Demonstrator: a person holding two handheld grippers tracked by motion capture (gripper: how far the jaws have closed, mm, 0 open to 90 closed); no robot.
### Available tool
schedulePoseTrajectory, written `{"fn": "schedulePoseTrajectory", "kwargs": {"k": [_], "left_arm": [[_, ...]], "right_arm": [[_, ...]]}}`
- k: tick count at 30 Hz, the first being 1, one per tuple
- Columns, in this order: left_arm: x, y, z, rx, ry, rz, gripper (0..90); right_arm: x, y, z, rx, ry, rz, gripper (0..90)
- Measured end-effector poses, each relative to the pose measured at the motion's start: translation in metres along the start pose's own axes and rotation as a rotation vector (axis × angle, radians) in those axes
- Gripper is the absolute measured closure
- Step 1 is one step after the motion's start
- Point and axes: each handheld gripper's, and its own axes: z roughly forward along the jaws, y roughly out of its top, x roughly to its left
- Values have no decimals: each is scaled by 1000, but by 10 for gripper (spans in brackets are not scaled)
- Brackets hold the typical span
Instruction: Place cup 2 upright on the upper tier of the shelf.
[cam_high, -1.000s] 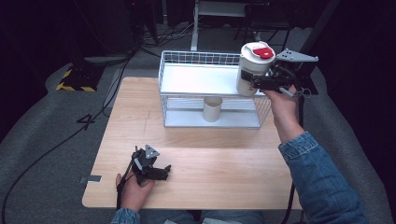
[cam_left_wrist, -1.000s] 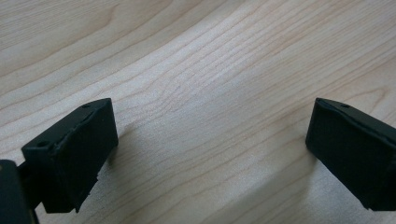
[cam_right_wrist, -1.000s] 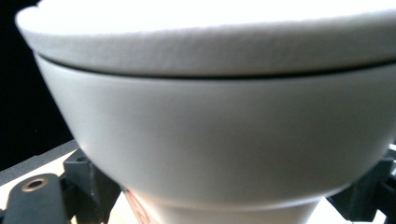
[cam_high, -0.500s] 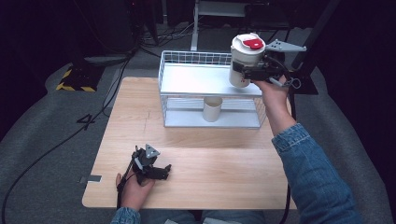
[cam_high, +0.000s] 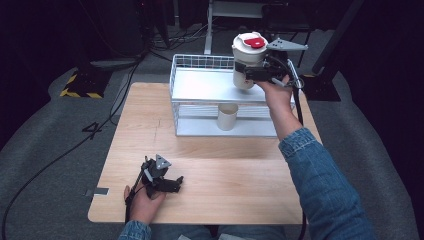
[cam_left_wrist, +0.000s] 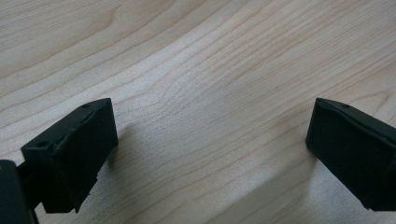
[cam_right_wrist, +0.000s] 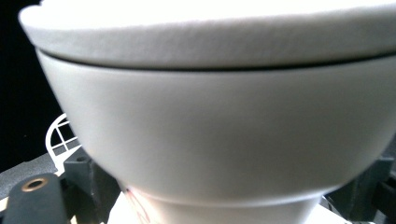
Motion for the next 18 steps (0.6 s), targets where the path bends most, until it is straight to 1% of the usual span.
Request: {"fn": "schedulePoseTrajectory", "kwargs": {"k": [3,7,11,18], "left_arm": [[0,0,0,1,3,-2,27],[0,1,0,1,6,-2,27],[0,1,1,0,5,-10,27],[0,1,1,-1,7,-15,27]], "right_arm": [[3,-2,7,-5,3,-2,134],[5,-6,15,-1,-12,-16,134],[3,-11,20,-6,-12,-2,134],[2,-19,25,-17,6,32,134]]}}
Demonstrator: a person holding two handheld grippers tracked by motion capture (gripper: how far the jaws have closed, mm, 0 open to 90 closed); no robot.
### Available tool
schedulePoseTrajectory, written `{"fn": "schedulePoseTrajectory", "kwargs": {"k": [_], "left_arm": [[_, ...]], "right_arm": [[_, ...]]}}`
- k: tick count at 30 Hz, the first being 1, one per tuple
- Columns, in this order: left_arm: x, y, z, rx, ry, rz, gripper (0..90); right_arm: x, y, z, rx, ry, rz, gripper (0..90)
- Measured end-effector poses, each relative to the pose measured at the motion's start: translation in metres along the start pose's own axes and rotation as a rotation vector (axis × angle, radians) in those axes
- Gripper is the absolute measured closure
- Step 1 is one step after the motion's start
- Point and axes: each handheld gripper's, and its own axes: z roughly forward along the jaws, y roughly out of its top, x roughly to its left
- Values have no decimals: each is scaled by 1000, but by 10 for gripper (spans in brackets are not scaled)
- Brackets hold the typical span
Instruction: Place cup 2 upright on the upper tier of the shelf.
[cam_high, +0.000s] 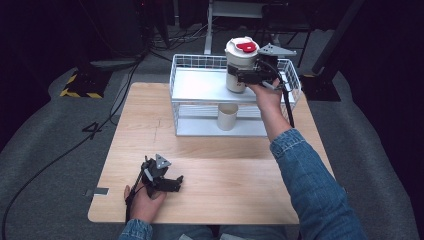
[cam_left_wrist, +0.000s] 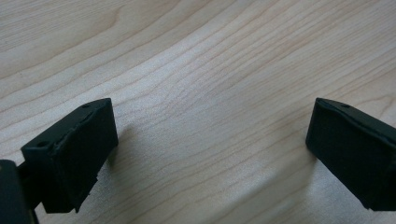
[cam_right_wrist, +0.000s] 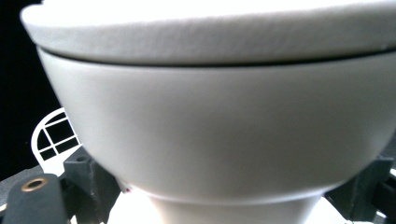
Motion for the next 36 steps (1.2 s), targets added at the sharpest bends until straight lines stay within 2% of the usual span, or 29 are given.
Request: {"fn": "schedulePoseTrajectory", "kwargs": {"k": [11,22,36], "left_arm": [[0,0,0,0,4,1,27],[0,0,0,0,4,2,27],[0,0,0,0,4,2,27]], "right_arm": [[-2,-8,4,-7,9,15,133],[-4,-12,5,-2,19,2,132],[-2,-11,5,10,4,-12,125]]}}
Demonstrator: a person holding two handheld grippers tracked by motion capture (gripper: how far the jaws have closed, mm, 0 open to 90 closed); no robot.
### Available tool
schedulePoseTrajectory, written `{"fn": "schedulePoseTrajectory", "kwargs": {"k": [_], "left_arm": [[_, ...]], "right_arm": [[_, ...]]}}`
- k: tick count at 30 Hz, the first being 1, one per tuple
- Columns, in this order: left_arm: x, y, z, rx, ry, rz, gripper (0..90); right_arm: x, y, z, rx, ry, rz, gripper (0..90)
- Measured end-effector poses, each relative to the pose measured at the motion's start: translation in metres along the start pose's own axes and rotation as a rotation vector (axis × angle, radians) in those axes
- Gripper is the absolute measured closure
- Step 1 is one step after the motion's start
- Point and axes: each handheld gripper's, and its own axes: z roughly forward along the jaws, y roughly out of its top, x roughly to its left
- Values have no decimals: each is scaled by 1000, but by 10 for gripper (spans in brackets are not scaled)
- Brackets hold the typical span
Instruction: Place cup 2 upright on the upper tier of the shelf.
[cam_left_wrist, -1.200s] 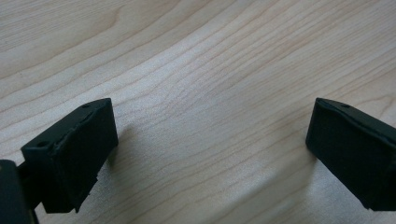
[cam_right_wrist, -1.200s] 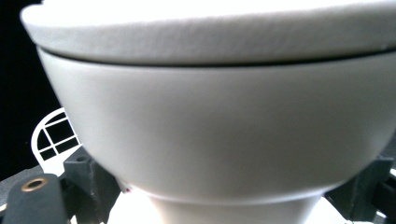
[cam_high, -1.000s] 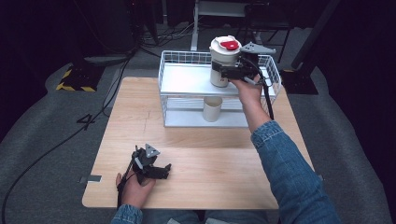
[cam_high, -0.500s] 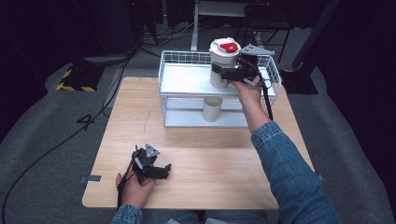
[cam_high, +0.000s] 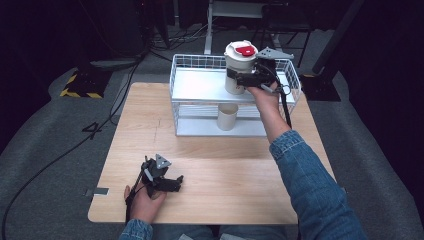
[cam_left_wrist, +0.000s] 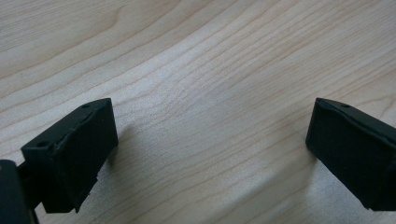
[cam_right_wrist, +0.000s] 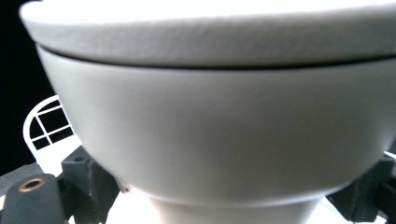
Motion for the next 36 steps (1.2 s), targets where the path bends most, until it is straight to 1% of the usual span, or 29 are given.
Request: {"fn": "schedulePoseTrajectory", "kwargs": {"k": [2,4,6,7,10,13,15,19,24,29,32,36], "left_arm": [[0,0,0,0,0,0,27],[0,0,0,0,0,0,27],[0,0,0,0,0,0,27],[0,0,0,0,0,0,27],[0,0,0,0,0,1,27],[0,0,0,-1,-1,0,27],[0,0,0,-1,0,0,27],[0,0,0,-1,0,0,27],[0,0,0,-1,0,0,27],[0,0,0,0,0,0,27],[0,0,0,0,0,0,27],[0,0,0,-1,0,-1,27]], "right_arm": [[0,0,0,-5,-8,-22,111],[2,1,-1,-25,-20,-37,59],[2,3,-3,-42,-31,-34,5],[3,4,-4,-46,-36,-24,2],[3,6,-10,-32,-38,-14,2],[4,8,-18,-6,-48,-26,1],[5,9,-25,5,-47,-31,1],[8,11,-42,-6,-42,-44,2],[14,11,-65,7,-29,-62,2],[19,6,-84,28,-13,-66,2],[21,1,-96,26,6,-65,2],[24,-5,-110,30,18,-72,2]]}}
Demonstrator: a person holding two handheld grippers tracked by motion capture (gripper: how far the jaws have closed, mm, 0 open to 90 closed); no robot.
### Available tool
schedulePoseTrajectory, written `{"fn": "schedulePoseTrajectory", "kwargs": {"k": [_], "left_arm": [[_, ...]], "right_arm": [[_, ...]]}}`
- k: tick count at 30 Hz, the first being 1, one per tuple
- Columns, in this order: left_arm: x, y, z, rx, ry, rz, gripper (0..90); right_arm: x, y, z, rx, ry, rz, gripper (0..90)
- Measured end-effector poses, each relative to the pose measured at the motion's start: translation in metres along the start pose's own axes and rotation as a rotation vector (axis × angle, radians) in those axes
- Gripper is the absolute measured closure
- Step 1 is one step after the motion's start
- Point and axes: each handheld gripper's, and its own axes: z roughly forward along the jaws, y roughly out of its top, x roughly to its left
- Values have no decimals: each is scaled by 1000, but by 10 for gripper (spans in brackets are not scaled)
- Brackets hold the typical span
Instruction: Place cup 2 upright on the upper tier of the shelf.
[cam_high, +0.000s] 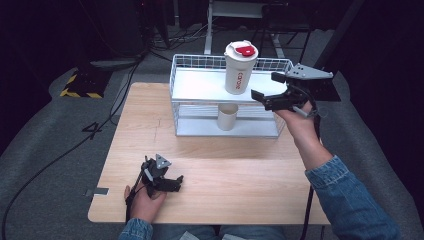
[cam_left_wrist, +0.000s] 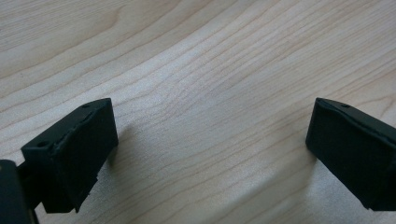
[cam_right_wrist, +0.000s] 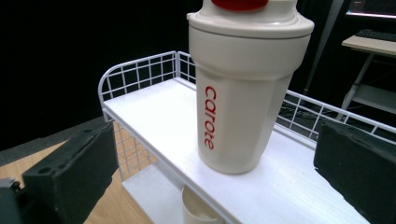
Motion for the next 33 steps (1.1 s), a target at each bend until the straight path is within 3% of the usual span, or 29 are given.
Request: {"fn": "schedulePoseTrajectory", "kwargs": {"k": [10,24,27,33], "left_arm": [[0,0,0,0,1,-10,27],[0,0,0,0,1,-10,27],[0,0,0,1,0,-10,27],[0,1,1,2,2,-4,27]], "right_arm": [[4,-19,-36,4,5,-11,2],[3,-56,-79,54,0,-5,3],[4,-68,-83,54,8,24,4],[5,-88,-88,157,2,57,7]]}}
